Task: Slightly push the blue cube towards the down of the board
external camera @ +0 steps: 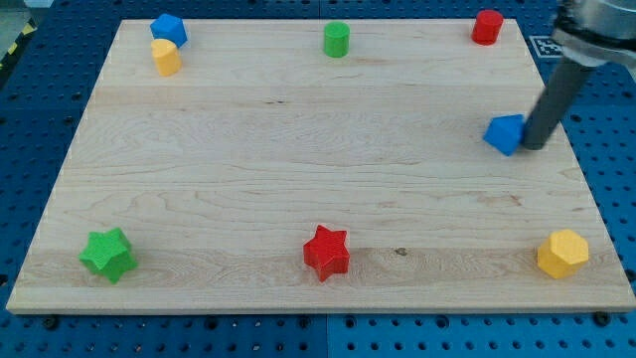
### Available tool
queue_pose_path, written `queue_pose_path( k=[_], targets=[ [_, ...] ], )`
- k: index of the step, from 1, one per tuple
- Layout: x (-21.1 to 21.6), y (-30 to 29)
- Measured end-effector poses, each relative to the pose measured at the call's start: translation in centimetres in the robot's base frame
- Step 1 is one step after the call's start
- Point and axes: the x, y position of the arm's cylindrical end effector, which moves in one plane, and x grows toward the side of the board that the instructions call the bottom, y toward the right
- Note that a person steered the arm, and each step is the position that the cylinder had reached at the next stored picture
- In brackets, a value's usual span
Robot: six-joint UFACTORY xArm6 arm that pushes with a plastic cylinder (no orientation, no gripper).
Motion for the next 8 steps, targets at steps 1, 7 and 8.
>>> queue_pose_path(
  k=[1, 7, 8],
  targets=[
    [0.0, -4.2],
    [3.0, -9.9],
    [2.9, -10.2]
  ],
)
